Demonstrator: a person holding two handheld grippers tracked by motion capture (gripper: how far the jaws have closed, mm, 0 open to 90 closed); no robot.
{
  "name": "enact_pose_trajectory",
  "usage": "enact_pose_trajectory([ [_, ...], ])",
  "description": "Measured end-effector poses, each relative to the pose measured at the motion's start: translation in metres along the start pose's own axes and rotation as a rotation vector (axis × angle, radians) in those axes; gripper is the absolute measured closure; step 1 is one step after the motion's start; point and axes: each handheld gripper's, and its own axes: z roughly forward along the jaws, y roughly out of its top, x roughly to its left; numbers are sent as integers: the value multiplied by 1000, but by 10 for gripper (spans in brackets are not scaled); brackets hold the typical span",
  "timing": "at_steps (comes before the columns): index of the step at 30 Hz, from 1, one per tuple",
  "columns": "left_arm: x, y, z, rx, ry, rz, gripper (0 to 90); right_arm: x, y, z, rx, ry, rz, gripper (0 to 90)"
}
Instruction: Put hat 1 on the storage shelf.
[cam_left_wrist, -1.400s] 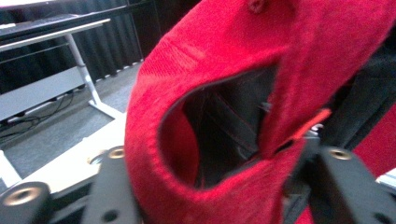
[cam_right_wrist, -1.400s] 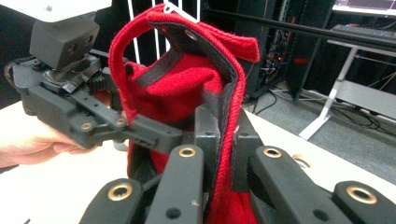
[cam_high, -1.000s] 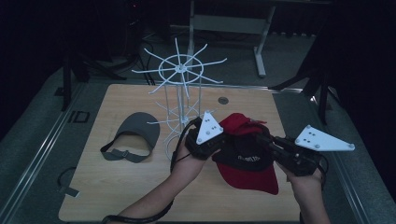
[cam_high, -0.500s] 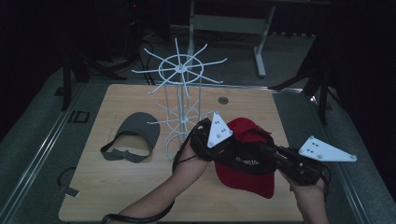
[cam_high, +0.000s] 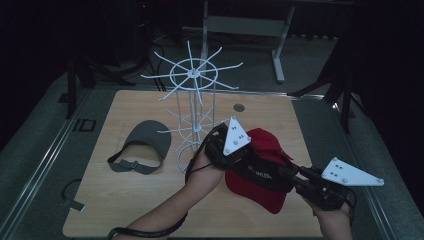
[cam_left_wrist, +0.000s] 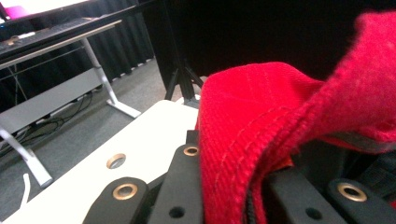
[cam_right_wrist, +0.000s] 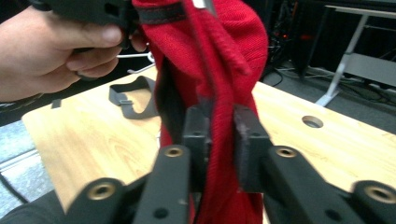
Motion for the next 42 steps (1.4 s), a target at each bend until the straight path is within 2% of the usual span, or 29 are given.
enact_pose_trajectory([
  [3,0,0,-1,-14,-16,1,899,1,-3,-3,13,14,-33,657],
  [8,2,-3,-2,-14,-35,9,899,4,-8,-8,42,107,-72,516],
  [9,4,-4,-2,-17,-61,9,899,5,-7,-10,43,112,-84,501],
  [13,5,-8,-4,-27,-114,46,898,2,-3,-18,1,133,-98,501],
  [14,5,-9,-5,-22,-107,53,899,2,-1,-20,-15,125,-101,504],
  [16,10,-10,-7,-26,-145,48,898,2,3,-20,0,76,-144,506],
  [17,12,-11,-8,-41,-180,59,898,3,4,-19,5,65,-159,507],
  [18,14,-12,-10,-55,-214,76,898,4,6,-17,4,68,-170,514],
  [19,16,-12,-11,-52,-221,79,898,4,8,-16,4,80,-184,515],
  [20,18,-13,-12,-56,-248,72,897,5,9,-14,4,84,-194,515],
  [21,19,-13,-13,-73,-271,81,897,6,11,-11,6,85,-200,518],
  [22,20,-13,-14,-73,-276,82,897,7,12,-9,9,92,-212,518],
  [23,22,-13,-15,-77,-304,78,897,9,14,-7,7,99,-218,517],
  [25,21,-13,-18,-110,-350,96,897,12,16,-4,5,121,-237,518],
  [28,17,-11,-20,-119,-401,117,897,17,19,2,6,141,-264,520],
  [32,13,-9,-20,-109,-418,139,897,21,22,6,5,163,-299,551],
  [33,14,-9,-20,-108,-425,136,897,23,22,7,2,171,-319,590],
  [35,15,-9,-19,-105,-431,137,897,24,23,8,1,176,-342,611],
  [40,16,-11,-17,-93,-443,122,896,24,23,12,12,178,-364,717],
  [41,17,-11,-16,-88,-443,121,897,26,22,12,23,179,-378,799],
  [42,16,-12,-15,-86,-446,121,897,26,22,12,23,179,-378,799],
])
